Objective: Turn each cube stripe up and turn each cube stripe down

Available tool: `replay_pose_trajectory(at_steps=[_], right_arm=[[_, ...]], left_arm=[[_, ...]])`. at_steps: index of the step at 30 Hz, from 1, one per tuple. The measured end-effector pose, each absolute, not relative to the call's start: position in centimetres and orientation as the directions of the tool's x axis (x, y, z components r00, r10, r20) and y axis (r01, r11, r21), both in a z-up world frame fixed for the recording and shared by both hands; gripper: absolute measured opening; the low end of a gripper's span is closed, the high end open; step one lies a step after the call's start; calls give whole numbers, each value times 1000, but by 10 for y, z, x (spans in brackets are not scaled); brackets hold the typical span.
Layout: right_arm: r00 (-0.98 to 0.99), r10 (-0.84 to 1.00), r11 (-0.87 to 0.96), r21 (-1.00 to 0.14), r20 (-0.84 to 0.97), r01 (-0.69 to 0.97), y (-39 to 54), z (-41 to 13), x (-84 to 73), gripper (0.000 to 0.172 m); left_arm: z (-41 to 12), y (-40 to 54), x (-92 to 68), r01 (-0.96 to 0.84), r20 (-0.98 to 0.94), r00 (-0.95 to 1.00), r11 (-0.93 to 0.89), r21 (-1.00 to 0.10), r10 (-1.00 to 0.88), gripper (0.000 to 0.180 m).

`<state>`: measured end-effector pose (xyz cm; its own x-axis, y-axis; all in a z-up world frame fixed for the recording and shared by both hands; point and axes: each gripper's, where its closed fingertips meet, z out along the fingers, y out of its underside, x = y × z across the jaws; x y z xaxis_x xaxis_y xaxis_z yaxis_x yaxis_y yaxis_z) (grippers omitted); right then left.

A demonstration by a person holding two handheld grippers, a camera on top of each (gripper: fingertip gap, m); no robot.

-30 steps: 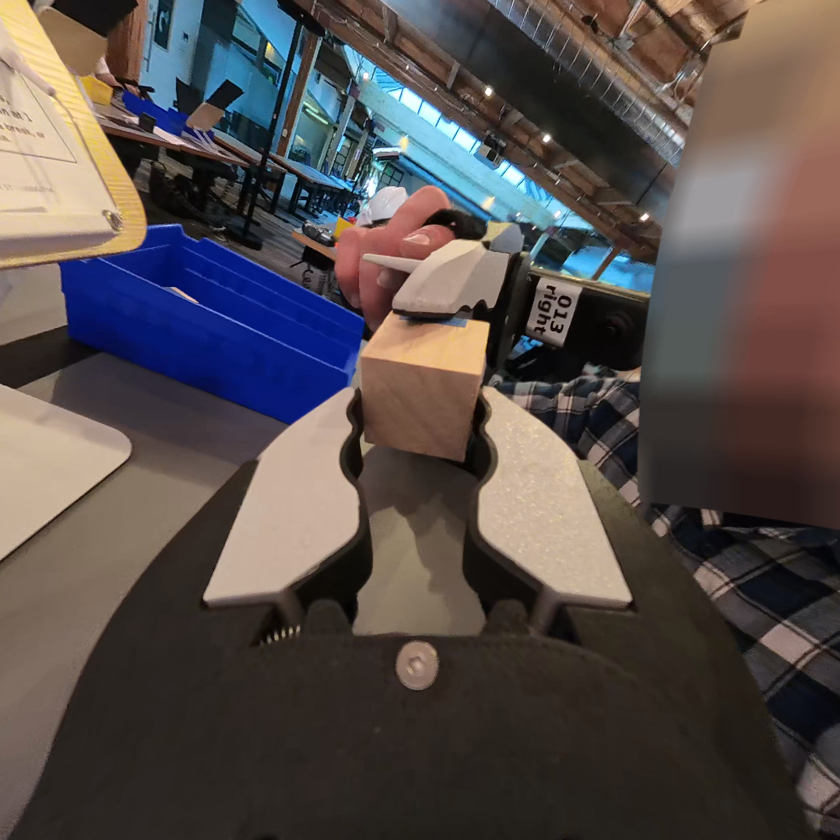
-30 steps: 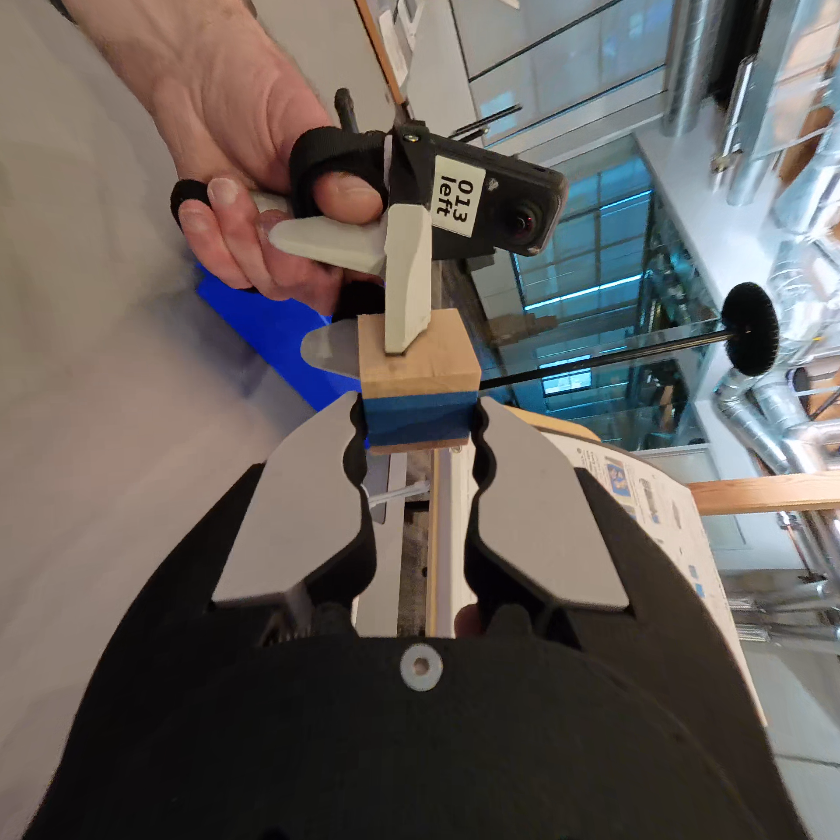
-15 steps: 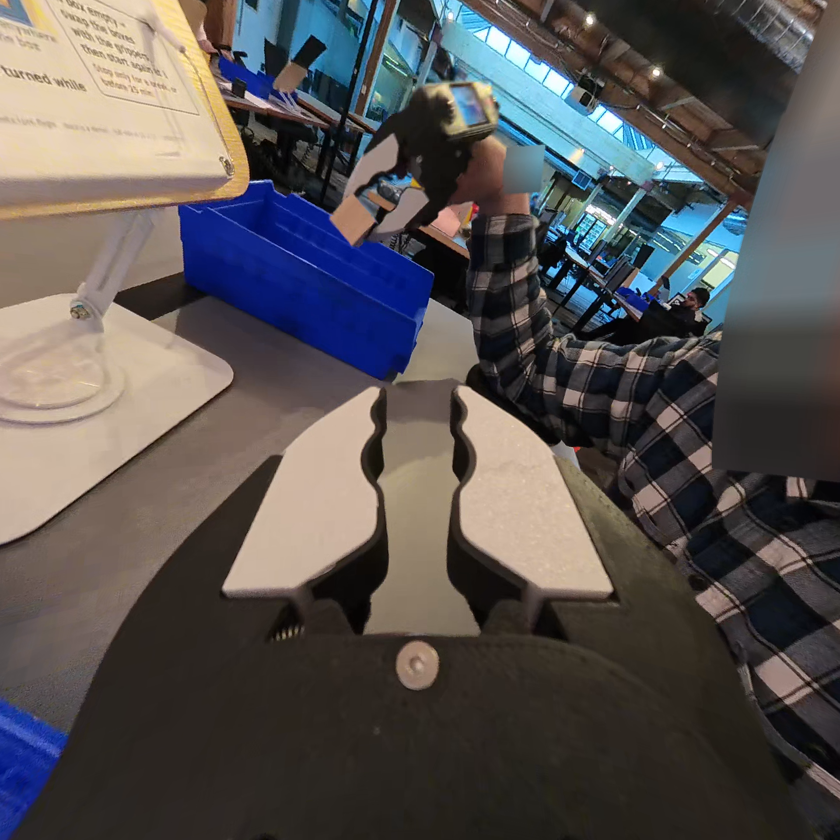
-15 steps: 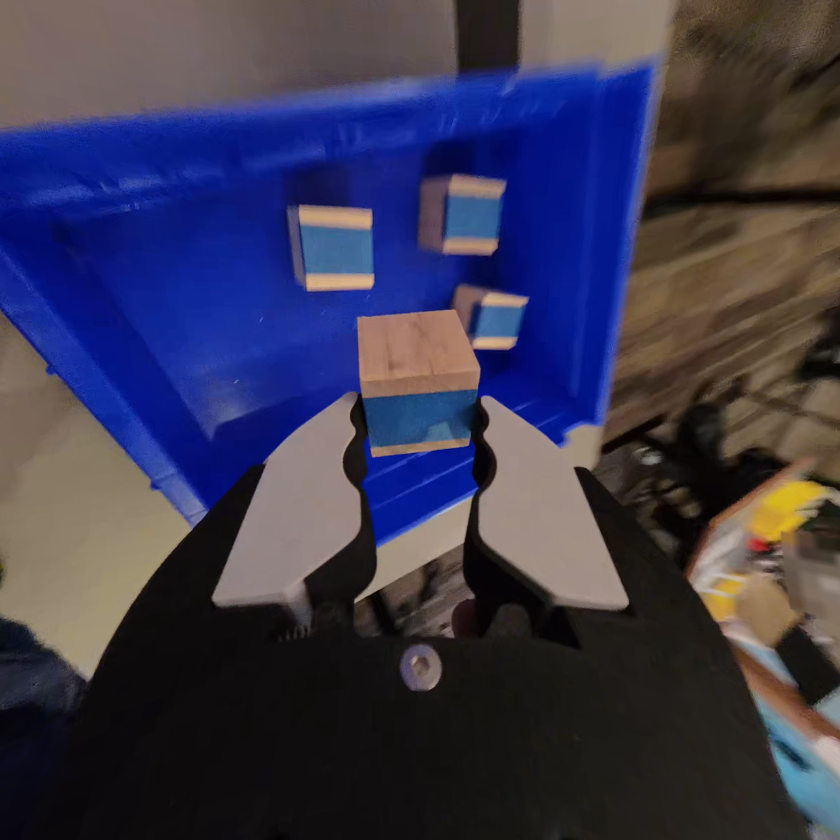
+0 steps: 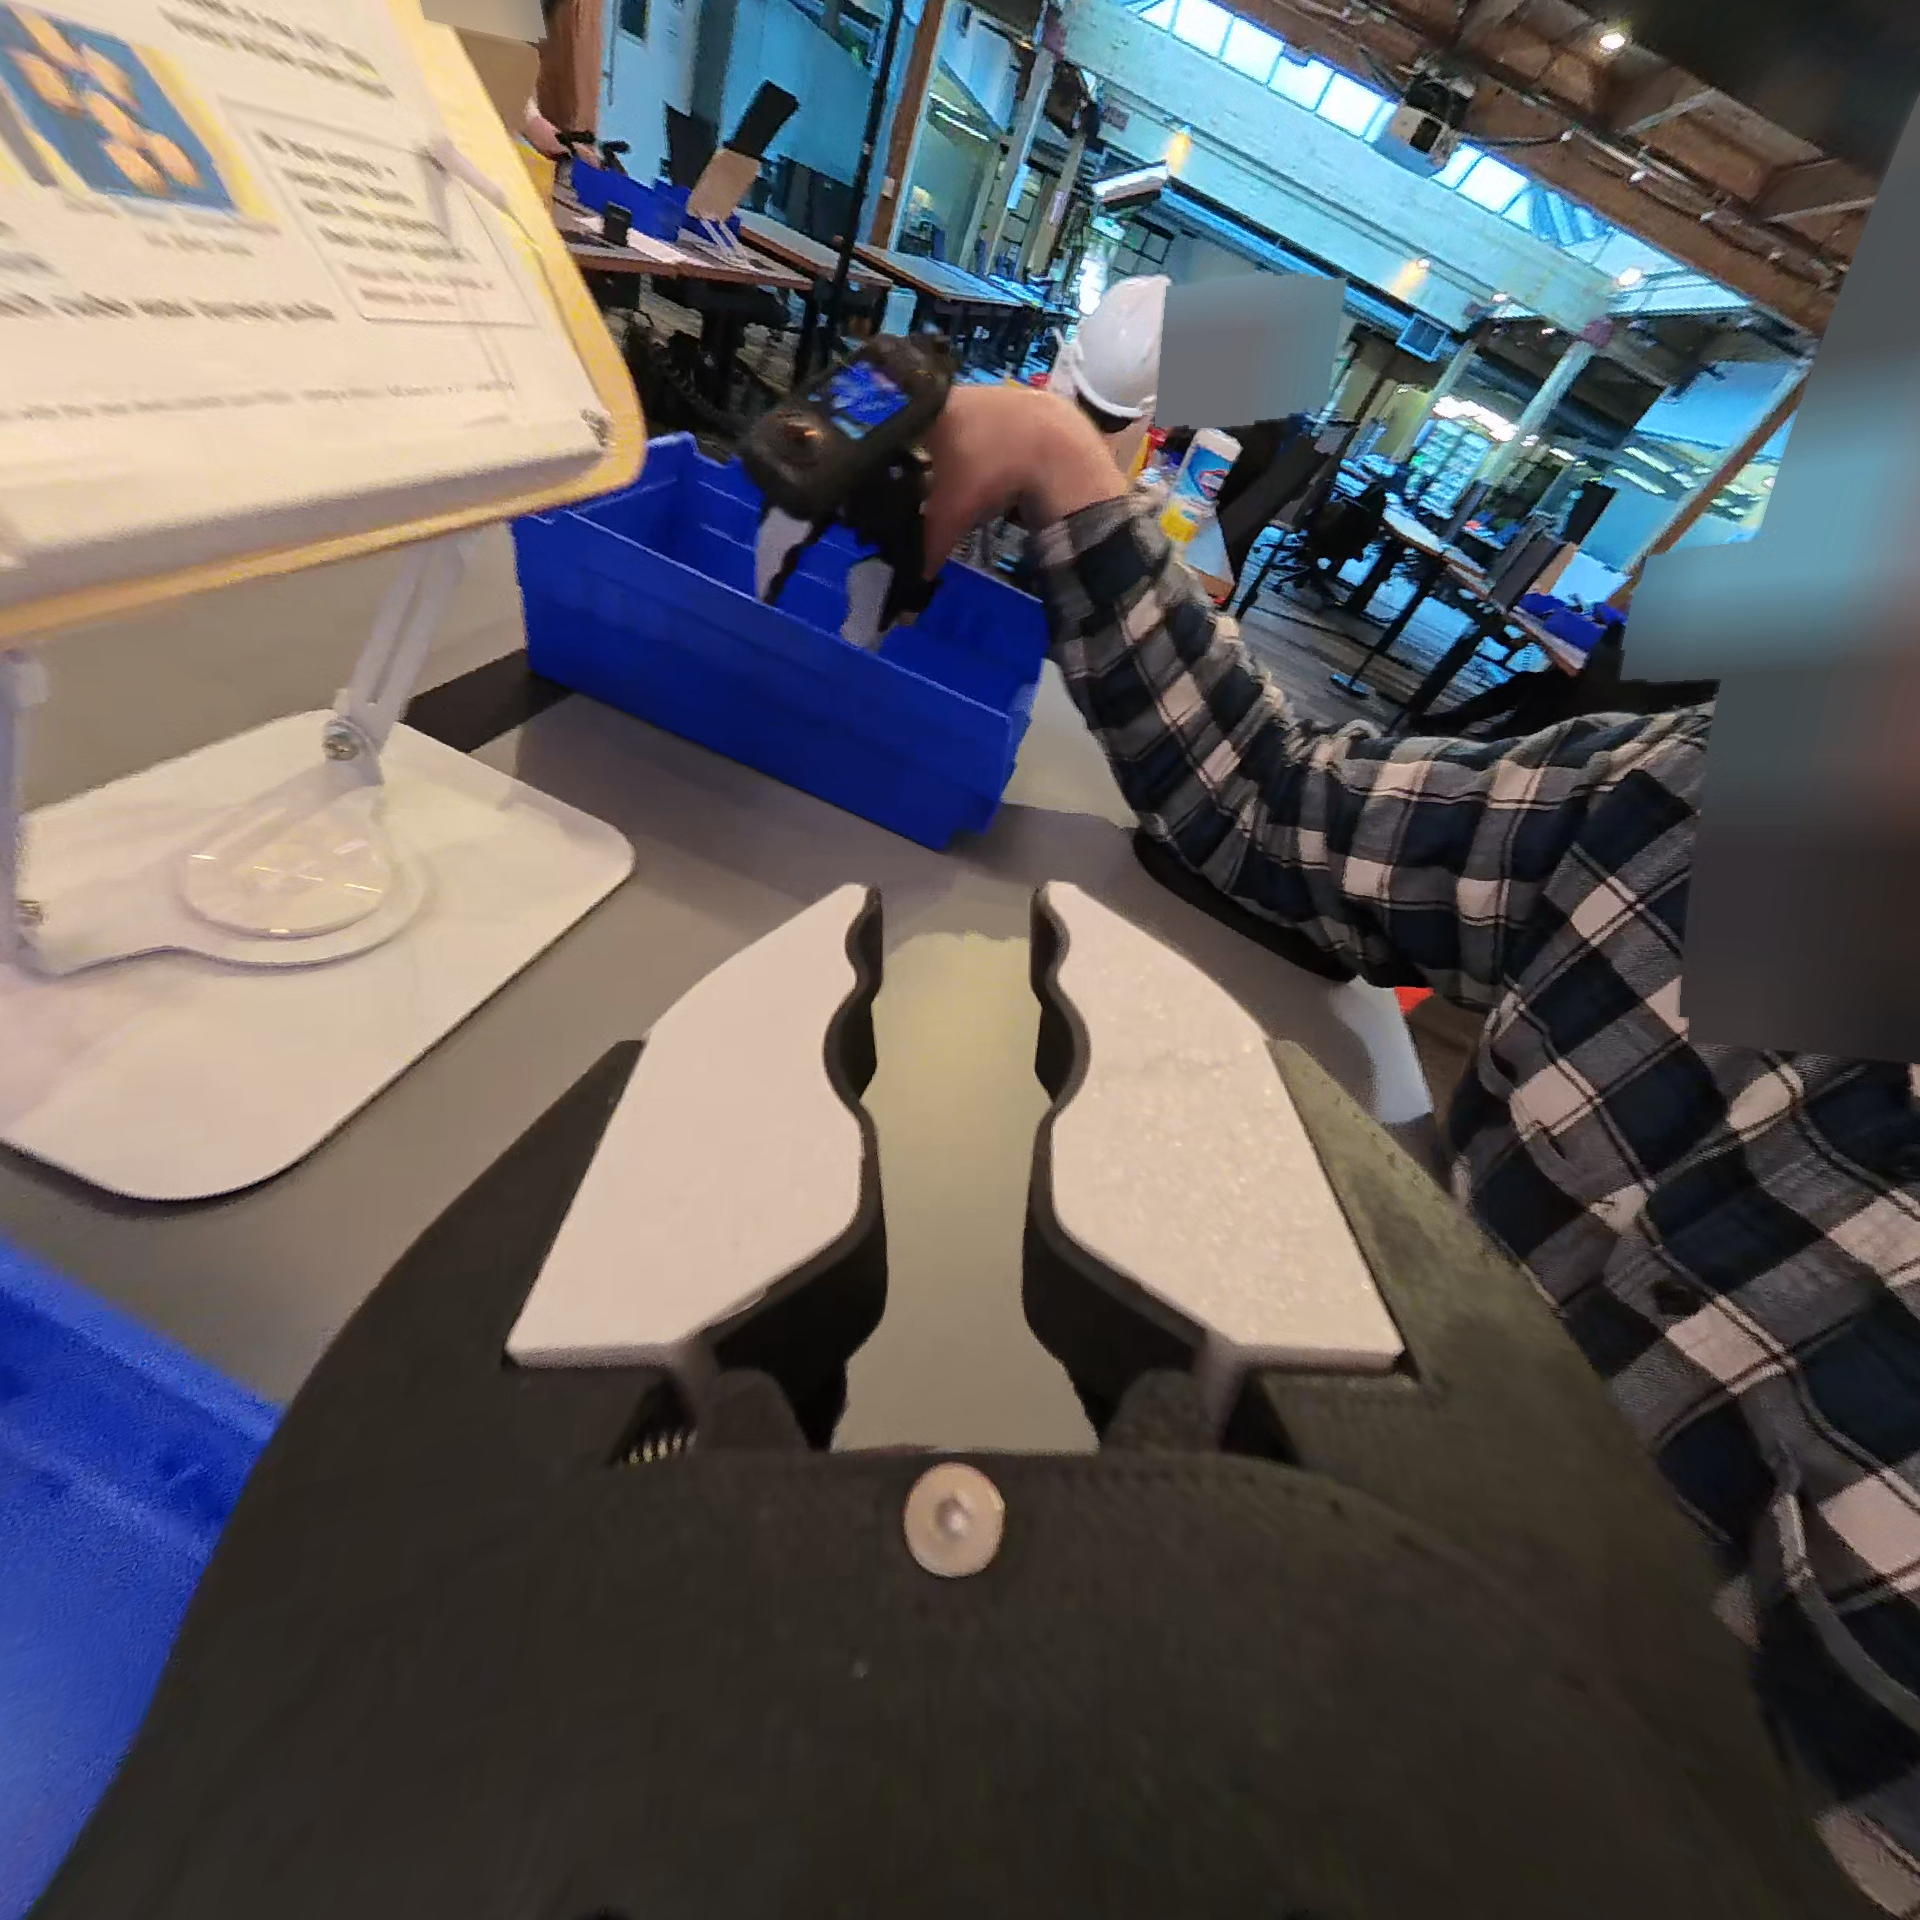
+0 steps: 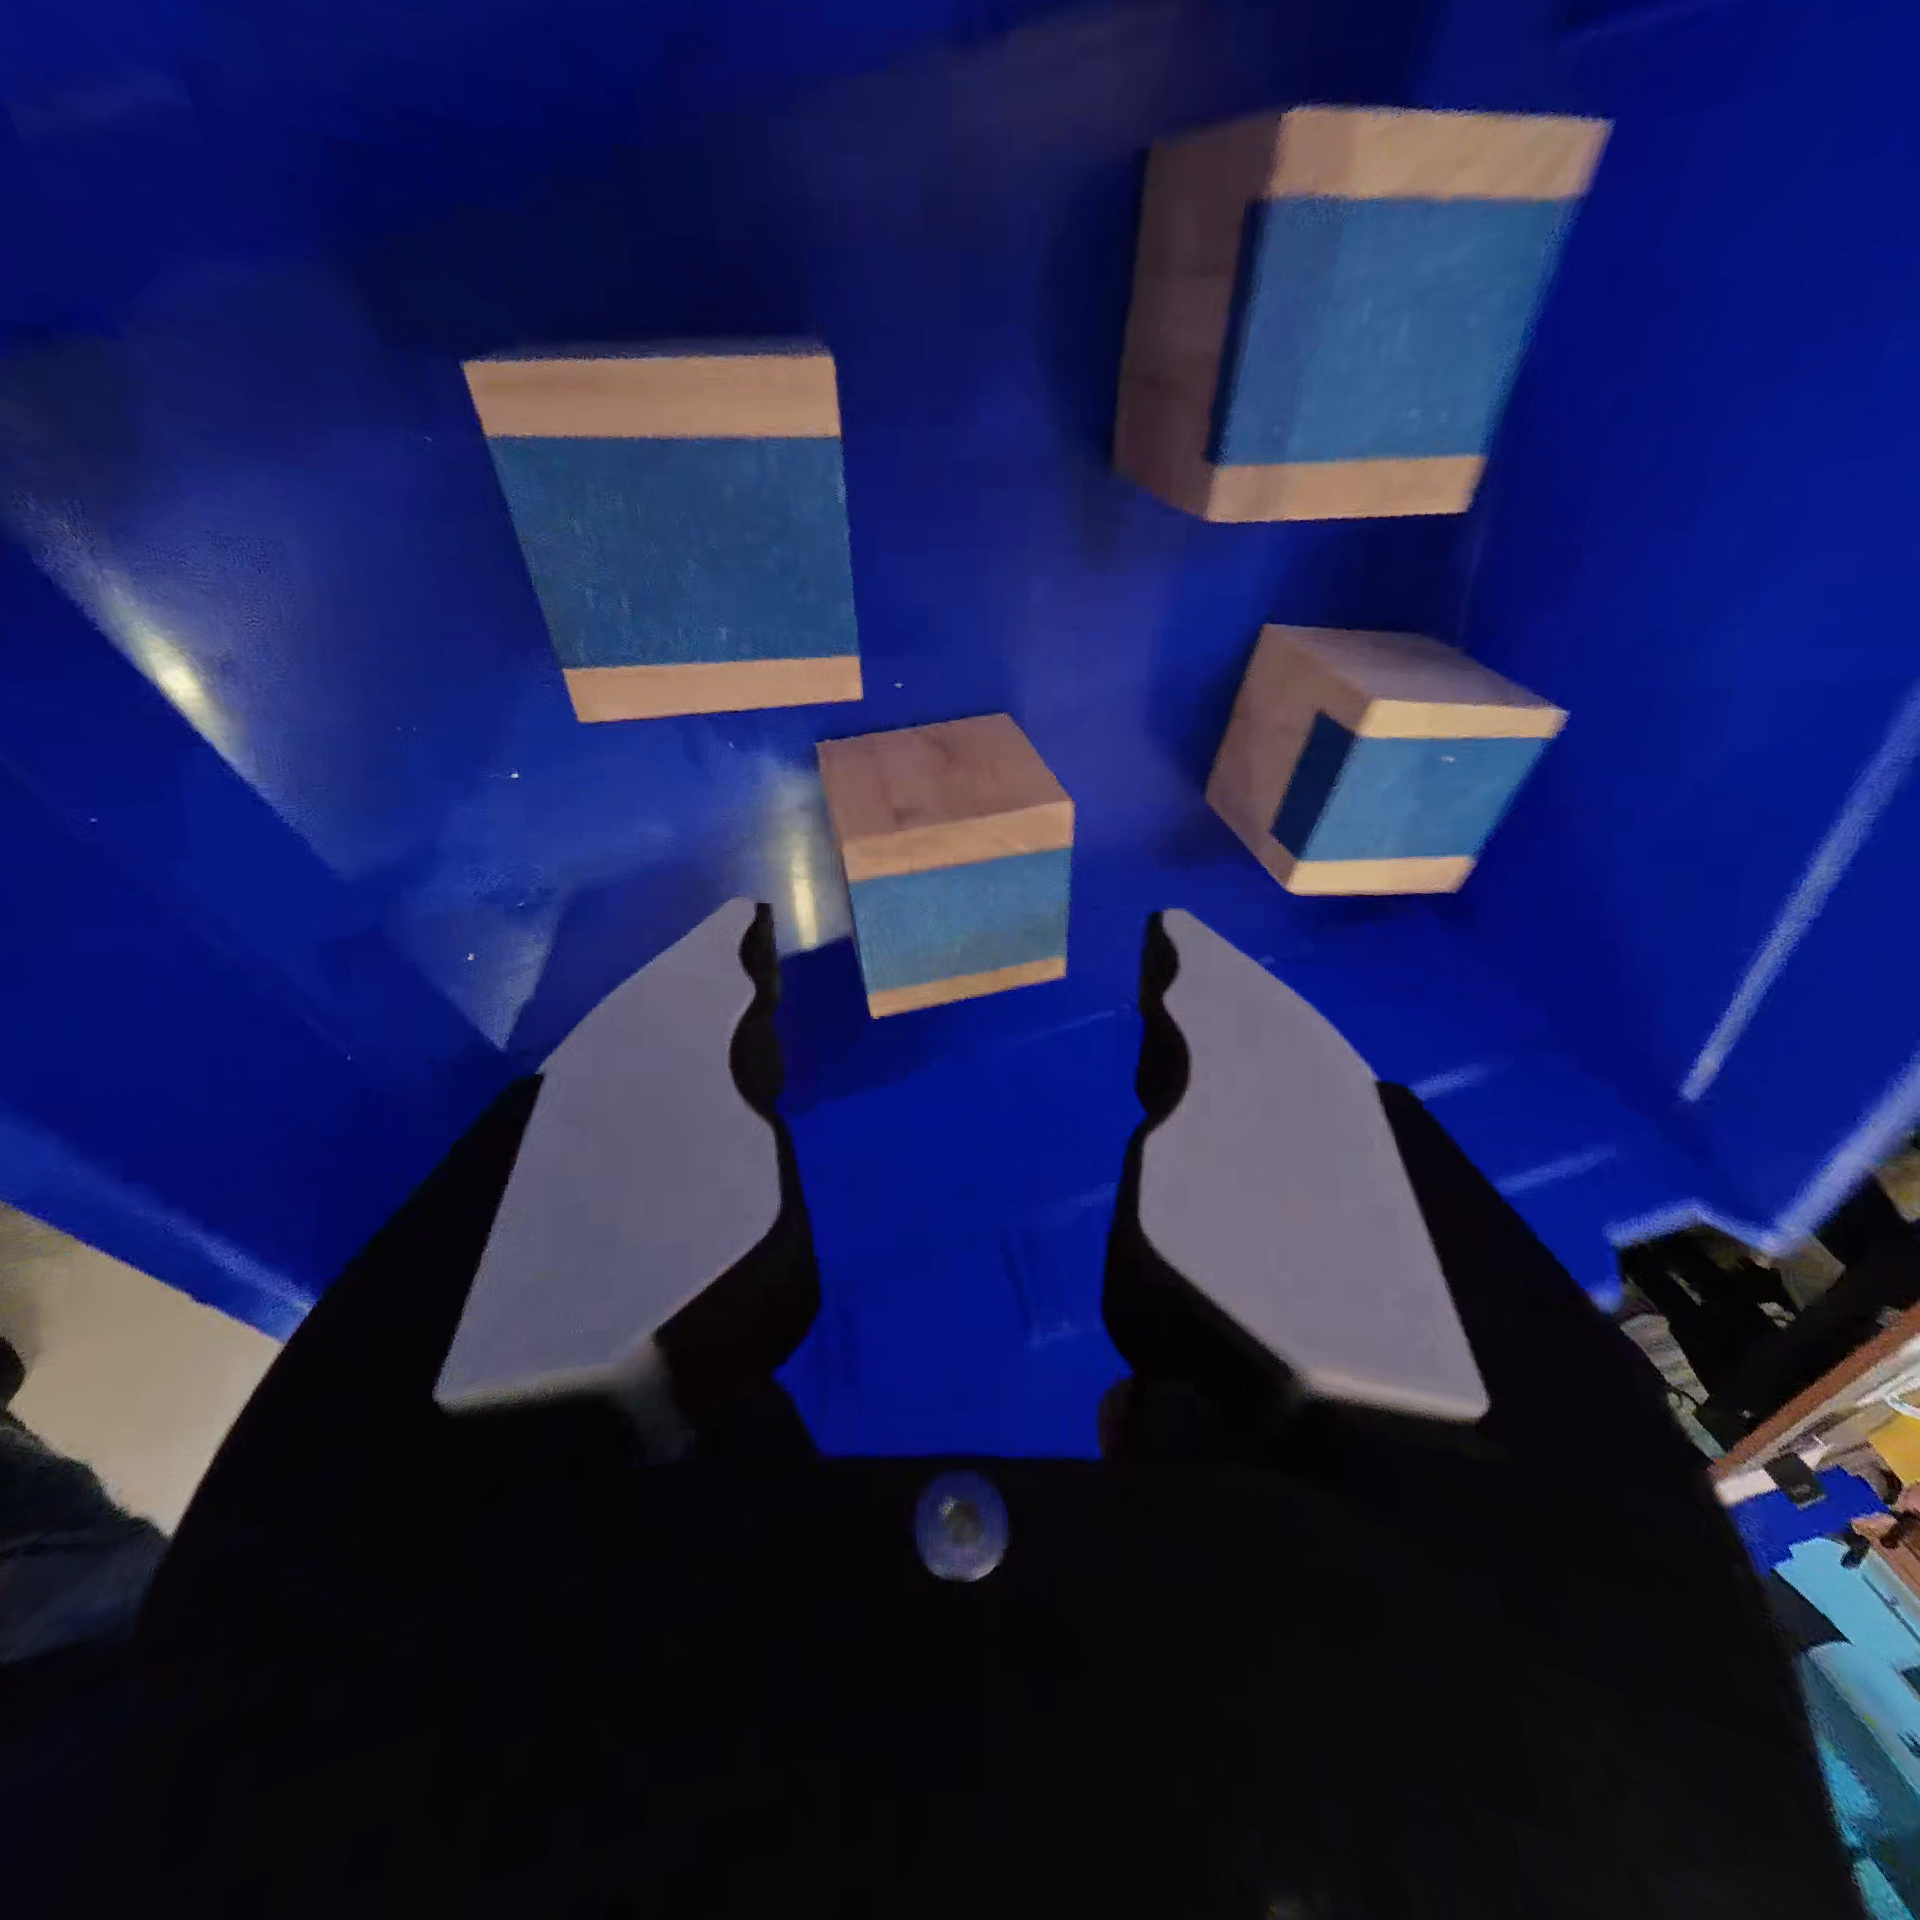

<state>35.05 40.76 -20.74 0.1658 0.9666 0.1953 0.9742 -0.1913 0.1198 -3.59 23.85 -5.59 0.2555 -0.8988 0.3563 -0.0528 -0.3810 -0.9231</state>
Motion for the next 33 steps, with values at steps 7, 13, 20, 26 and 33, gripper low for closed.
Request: replay_pose_trajectory(at_steps=[7, 13, 20, 26, 33], right_arm=[[158, 892, -172, -4, 423, 985, 414, -140, 333, 60], [96, 872, -103, -12, 481, 995, 419, -133, 318, 58], [29, 868, -29, -8, 495, 1000, 415, -133, 296, 55], [-8, 864, 4, 9, 504, 1000, 412, -134, 285, 52], [-40, 855, 35, 19, 517, 999, 411, -133, 276, 51]], left_arm=[[-47, 306, -115, -259, 26, 581, -215, -942, -814, 34], [-88, 370, -179, -508, -111, 678, -353, -786, -727, 69], [-172, 431, -228, -778, -354, 613, -465, -422, -706, 80], [-212, 459, -250, -880, -423, 454, -469, -76, -784, 80], [-232, 471, -254, -865, -373, 464, -501, 3, -803, 52]])
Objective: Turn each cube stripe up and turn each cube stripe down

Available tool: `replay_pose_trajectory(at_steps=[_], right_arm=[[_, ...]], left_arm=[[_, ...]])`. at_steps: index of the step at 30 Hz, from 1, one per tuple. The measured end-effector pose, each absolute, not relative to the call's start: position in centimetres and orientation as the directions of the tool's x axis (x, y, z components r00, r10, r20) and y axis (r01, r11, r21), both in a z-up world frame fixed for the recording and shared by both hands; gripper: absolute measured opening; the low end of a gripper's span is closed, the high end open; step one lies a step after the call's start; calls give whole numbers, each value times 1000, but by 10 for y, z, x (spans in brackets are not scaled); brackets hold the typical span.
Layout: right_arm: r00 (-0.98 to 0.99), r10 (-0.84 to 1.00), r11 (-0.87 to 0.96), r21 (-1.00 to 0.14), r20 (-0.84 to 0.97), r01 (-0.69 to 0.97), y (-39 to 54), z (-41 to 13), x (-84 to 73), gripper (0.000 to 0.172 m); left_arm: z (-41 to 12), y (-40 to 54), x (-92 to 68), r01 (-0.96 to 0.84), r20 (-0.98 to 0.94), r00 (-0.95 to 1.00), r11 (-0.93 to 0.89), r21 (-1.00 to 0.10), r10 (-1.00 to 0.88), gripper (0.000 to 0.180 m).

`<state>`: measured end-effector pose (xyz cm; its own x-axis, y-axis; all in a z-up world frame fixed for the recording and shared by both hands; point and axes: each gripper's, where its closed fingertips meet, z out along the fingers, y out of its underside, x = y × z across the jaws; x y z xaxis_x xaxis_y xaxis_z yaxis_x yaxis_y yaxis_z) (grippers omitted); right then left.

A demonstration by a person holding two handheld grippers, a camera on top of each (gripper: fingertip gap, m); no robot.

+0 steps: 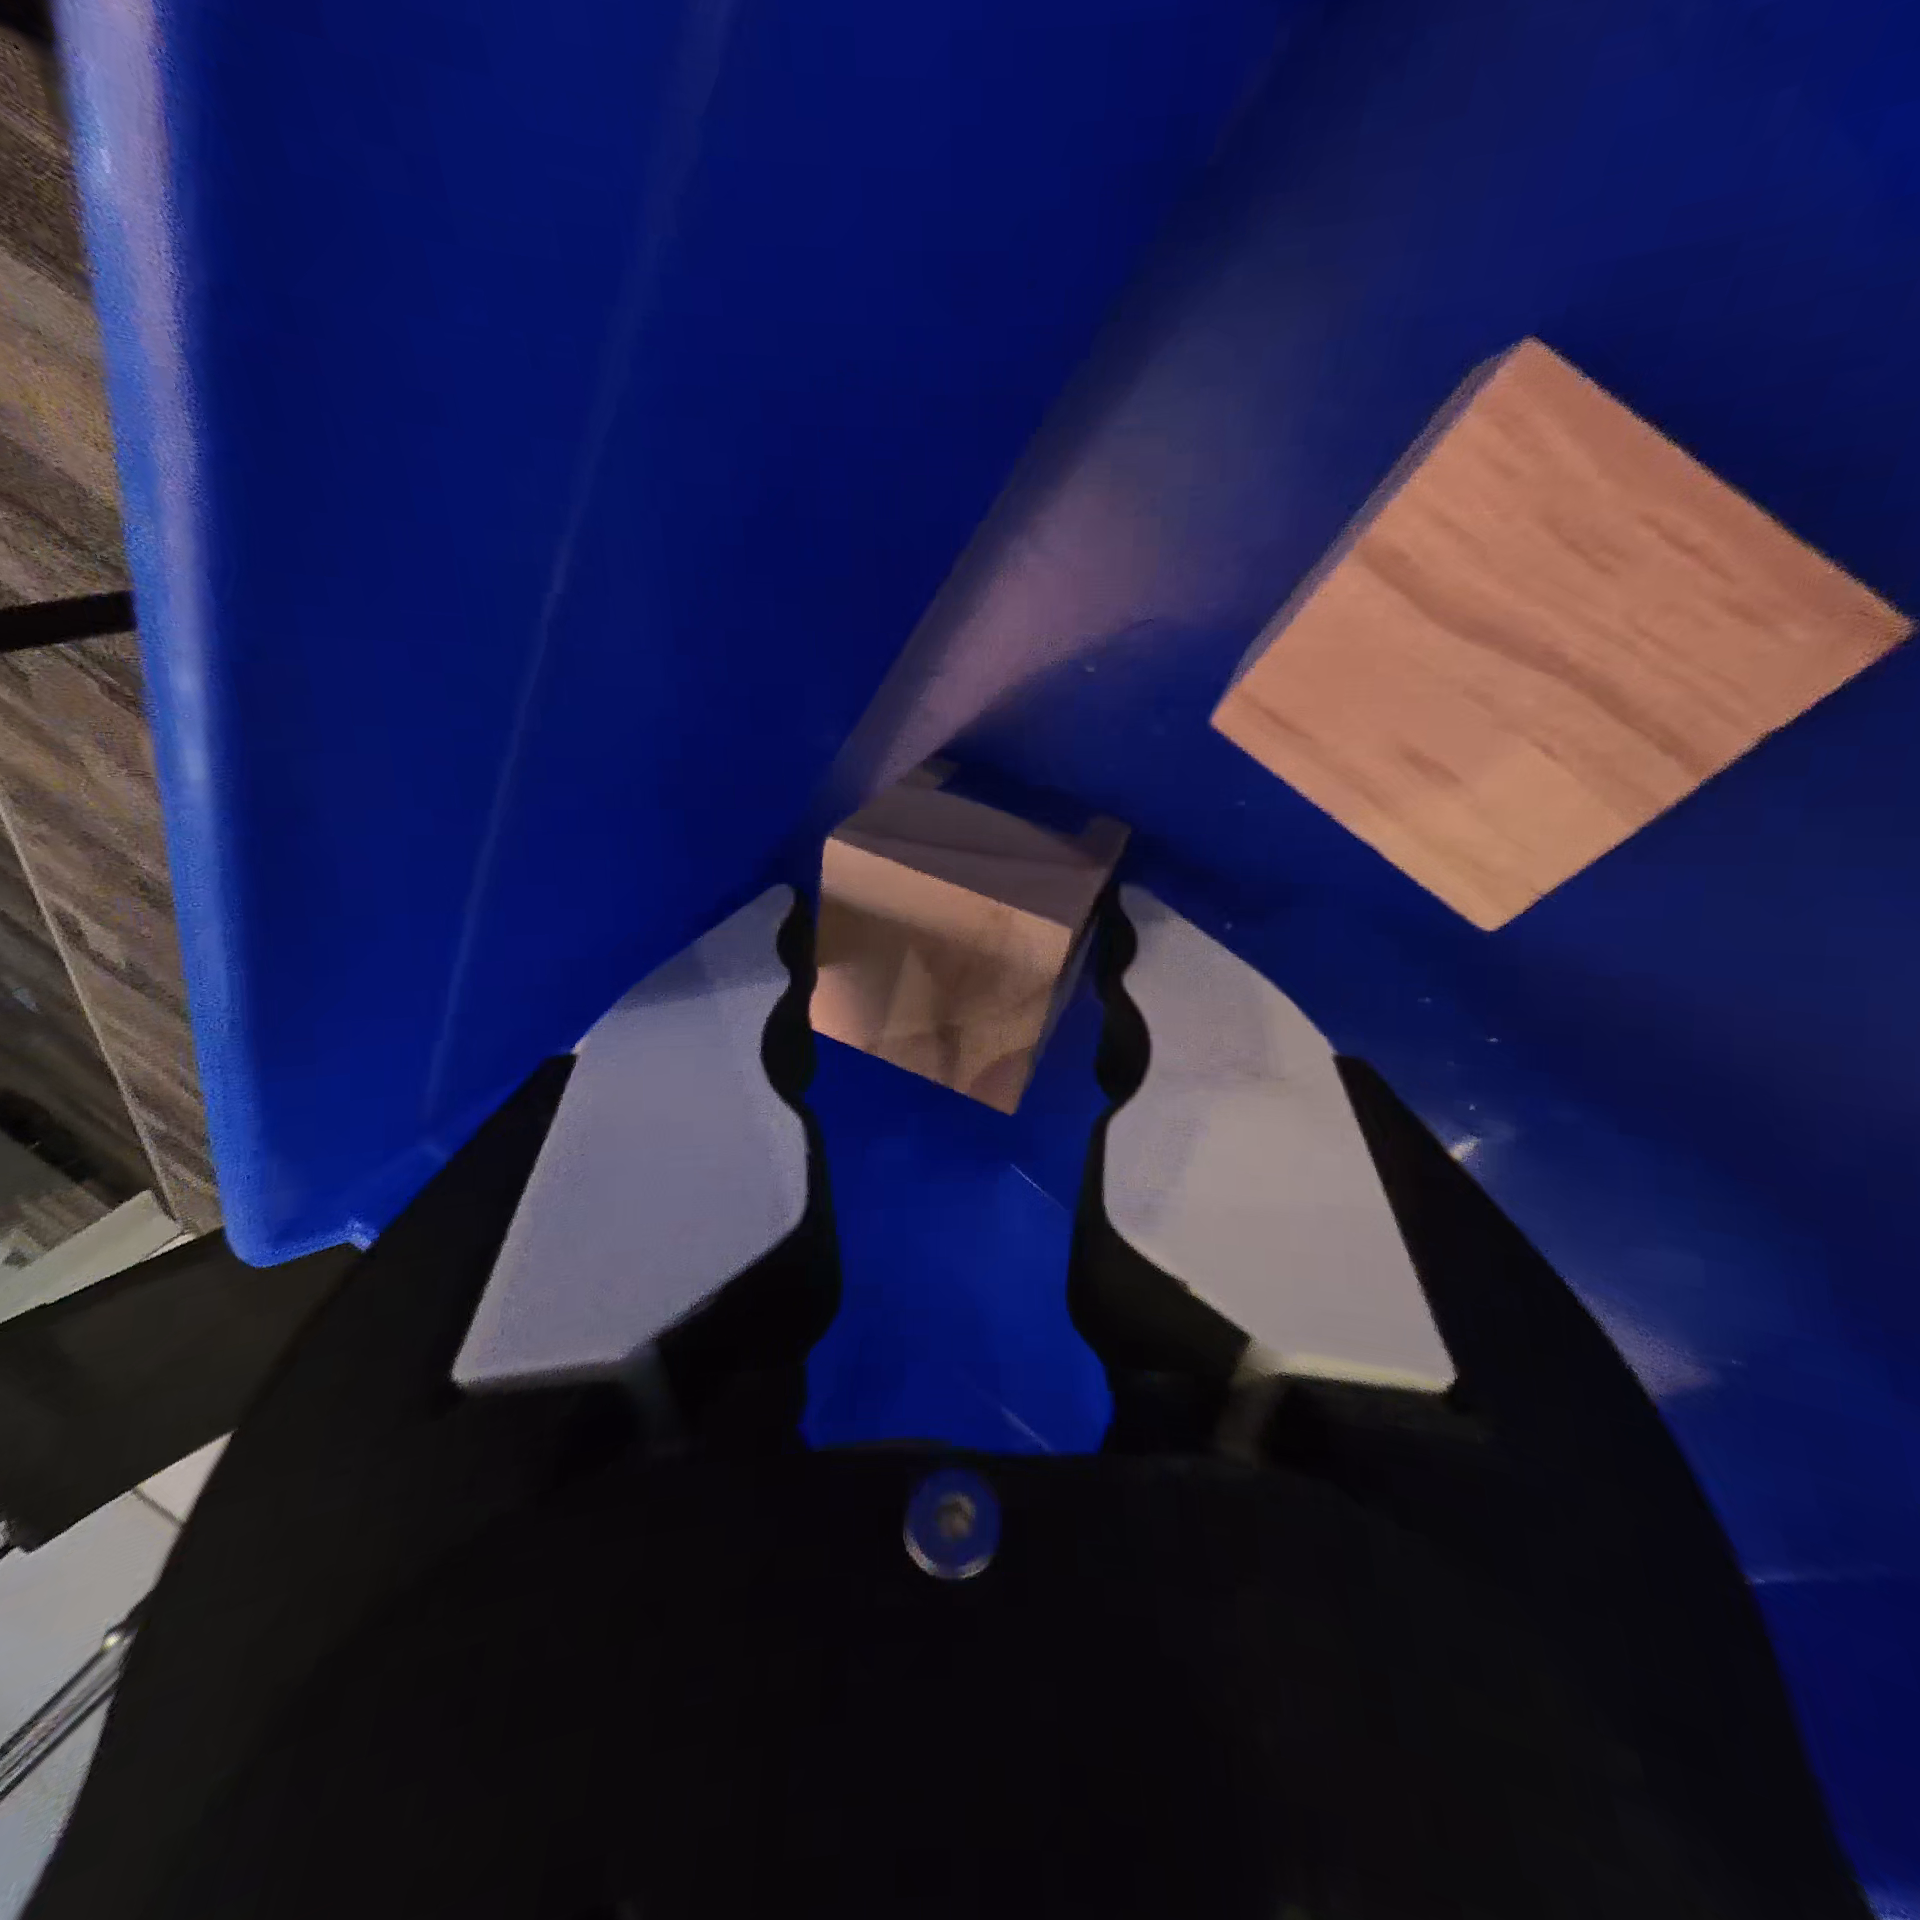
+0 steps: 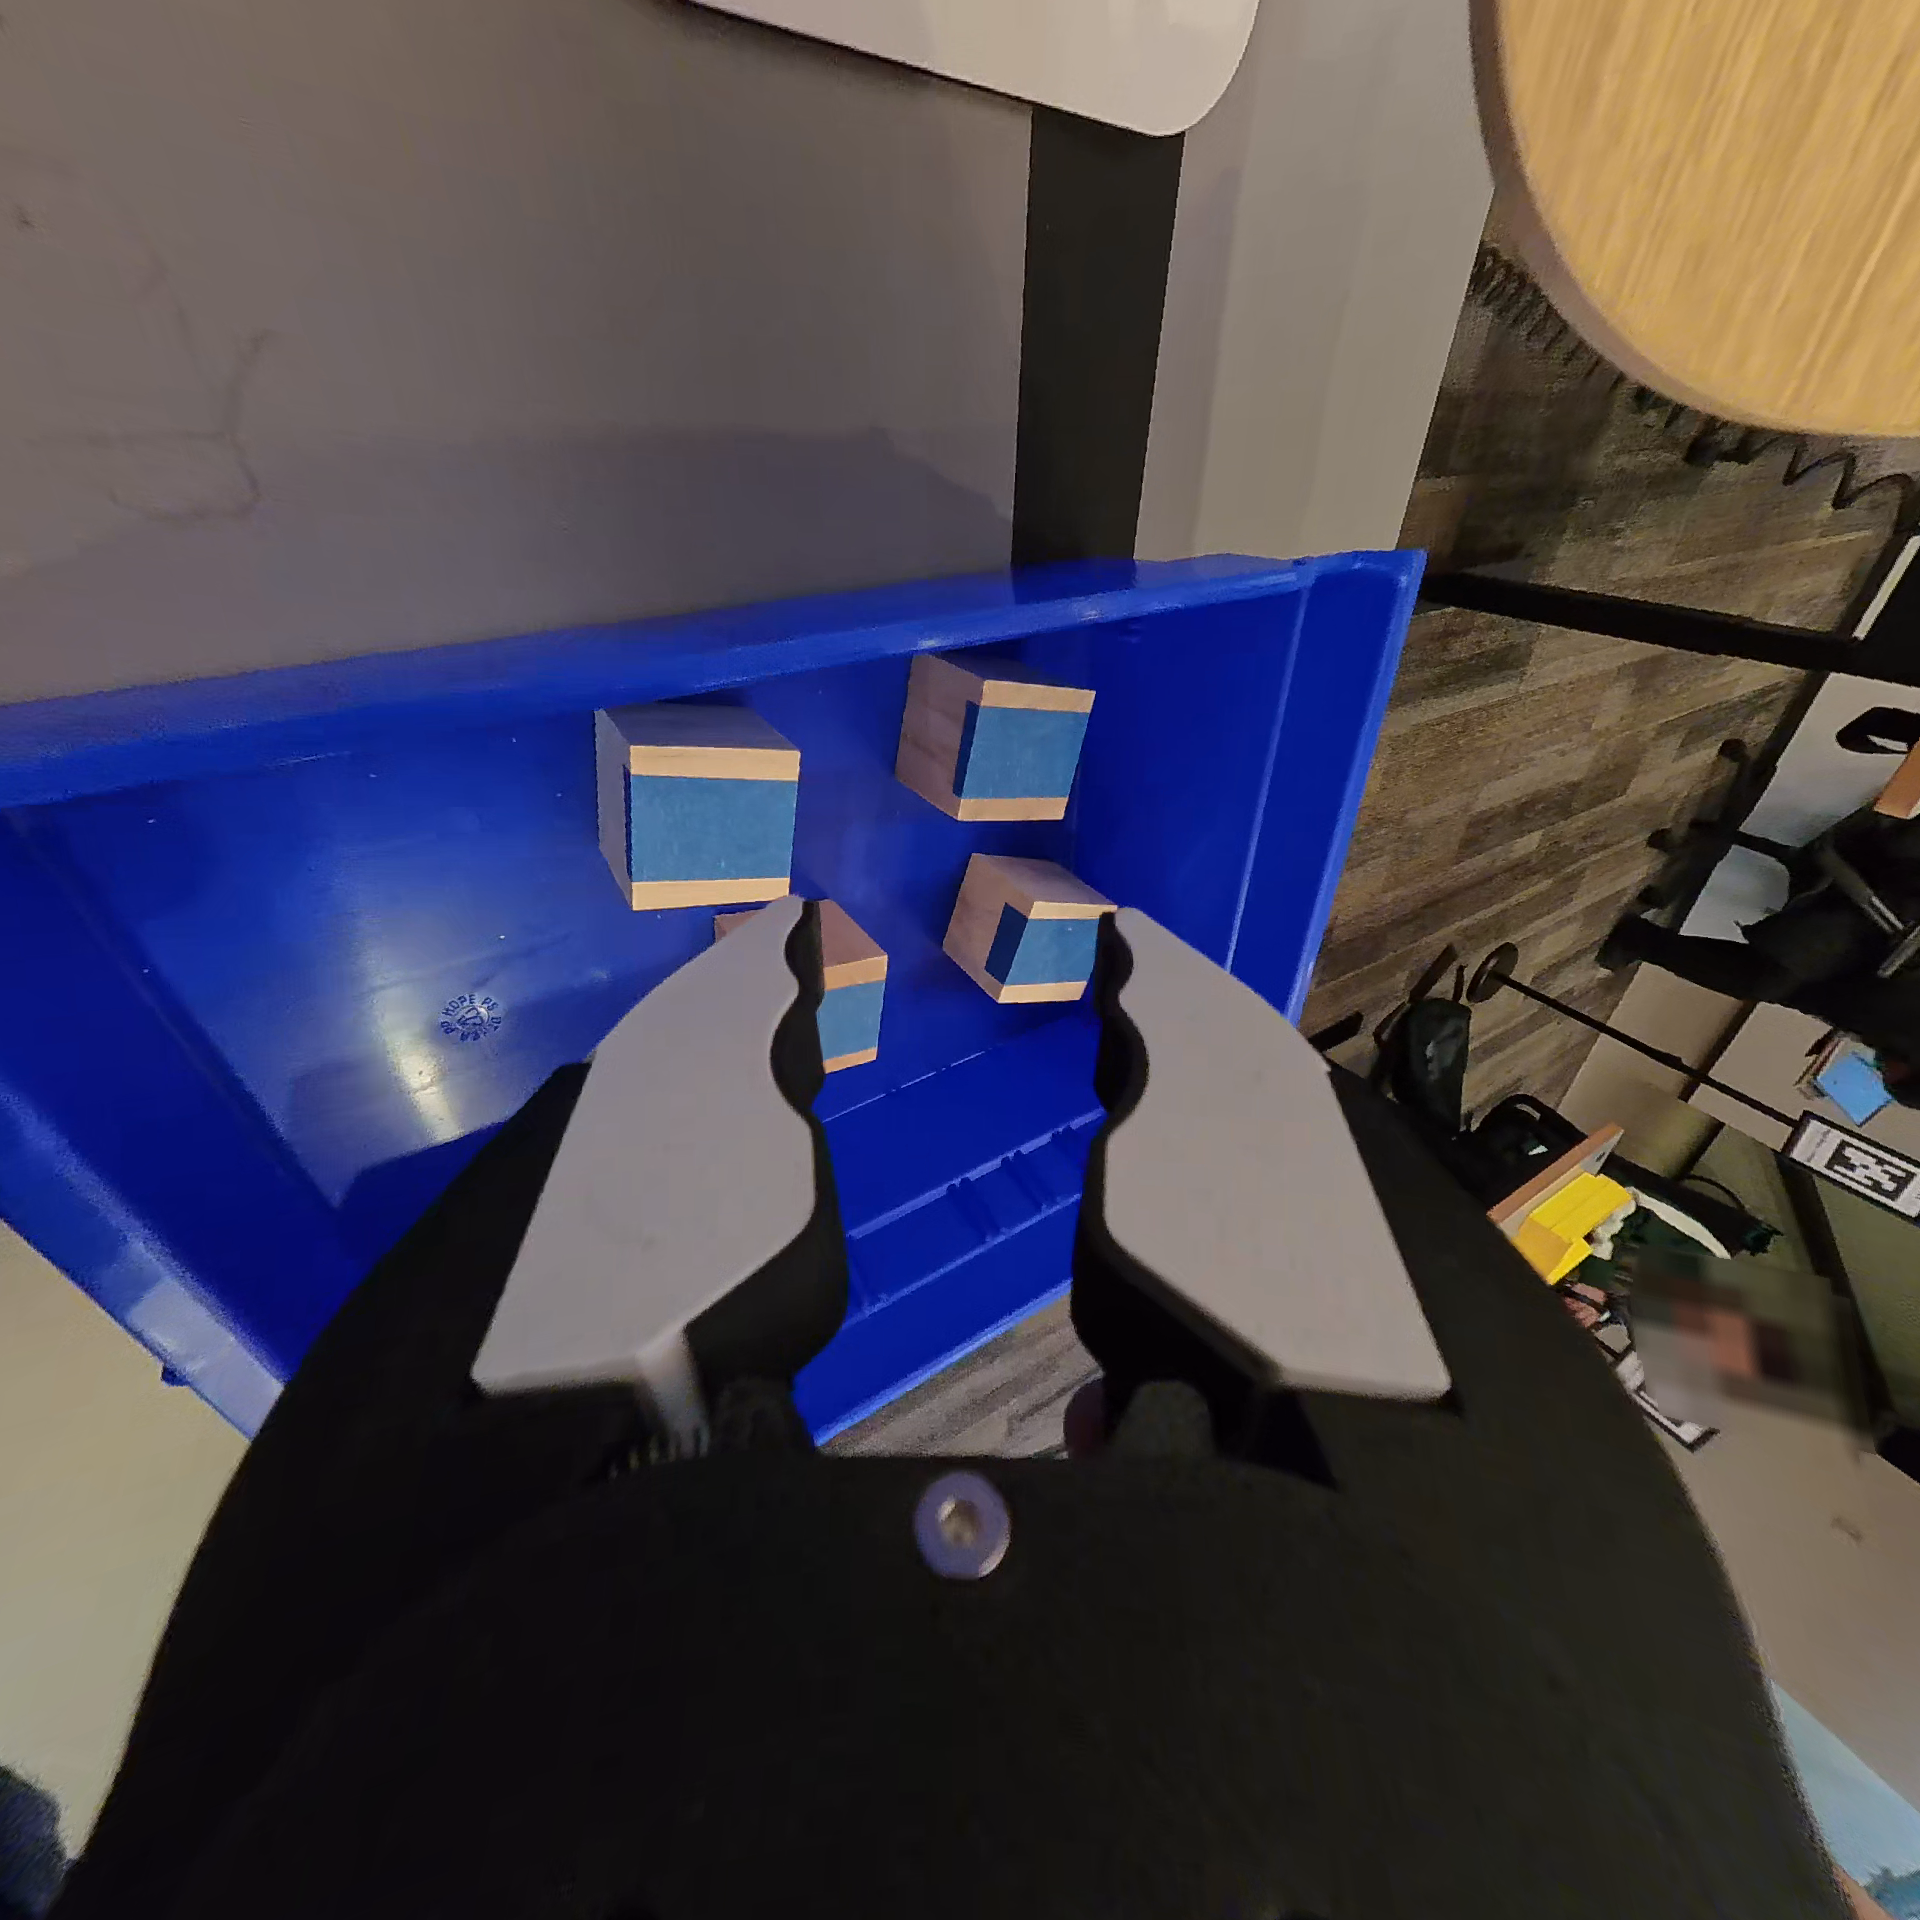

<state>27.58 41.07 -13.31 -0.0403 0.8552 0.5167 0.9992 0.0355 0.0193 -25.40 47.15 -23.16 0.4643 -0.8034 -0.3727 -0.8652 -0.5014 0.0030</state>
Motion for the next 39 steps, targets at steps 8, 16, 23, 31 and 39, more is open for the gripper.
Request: replay_pose_trajectory(at_steps=[8, 16, 23, 31, 39], right_arm=[[-77, 730, 216, -122, 679, 969, 398, -84, 220, 51], [-34, 542, 672, -408, 840, 618, 298, -22, 58, 61], [26, 283, 857, -265, 959, 441, 237, -17, 3, 60], [-36, 192, 885, -158, 981, 439, 226, -28, 0, 45], [-244, 510, 685, -219, 825, 695, 283, -35, 89, 45]], left_arm=[[-167, 434, -235, -705, -238, 684, -540, -460, -689, 50], [-32, 305, -111, -87, 226, 430, -289, -953, -874, 49], [-22, 229, -19, 36, 358, 115, -357, -934, -926, 49], [-27, 215, 19, 58, 434, -43, -436, -898, -900, 49], [-25, 228, -2, 40, 391, 76, -389, -920, -917, 50]])
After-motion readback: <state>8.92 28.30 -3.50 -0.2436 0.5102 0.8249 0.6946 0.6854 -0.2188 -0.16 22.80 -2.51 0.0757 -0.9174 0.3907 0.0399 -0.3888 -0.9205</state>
